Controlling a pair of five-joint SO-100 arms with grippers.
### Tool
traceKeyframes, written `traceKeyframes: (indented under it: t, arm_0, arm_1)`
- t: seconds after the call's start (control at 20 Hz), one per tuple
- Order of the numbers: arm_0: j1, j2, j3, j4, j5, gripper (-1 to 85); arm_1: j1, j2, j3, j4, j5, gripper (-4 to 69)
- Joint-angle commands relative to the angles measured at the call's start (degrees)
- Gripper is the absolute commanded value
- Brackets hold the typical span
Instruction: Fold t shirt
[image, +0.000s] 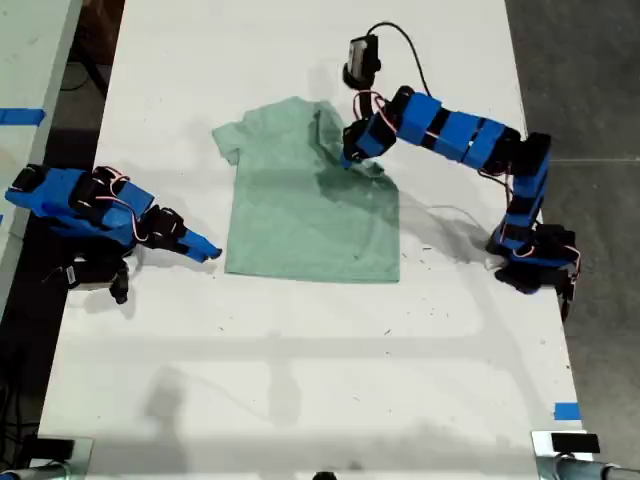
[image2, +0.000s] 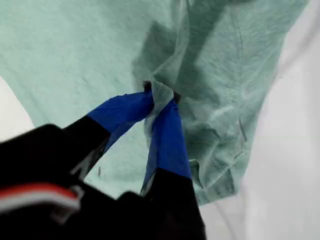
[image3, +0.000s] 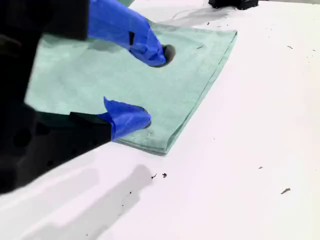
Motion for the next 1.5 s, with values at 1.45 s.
traceKeyframes:
  t: [1.45]
  arm_0:
    - [-0.9,0.4,0.5,-0.3,0.4,16.3]
  arm_1:
    - [-22.9,126.9,118.7,2.5,36.8,2.4]
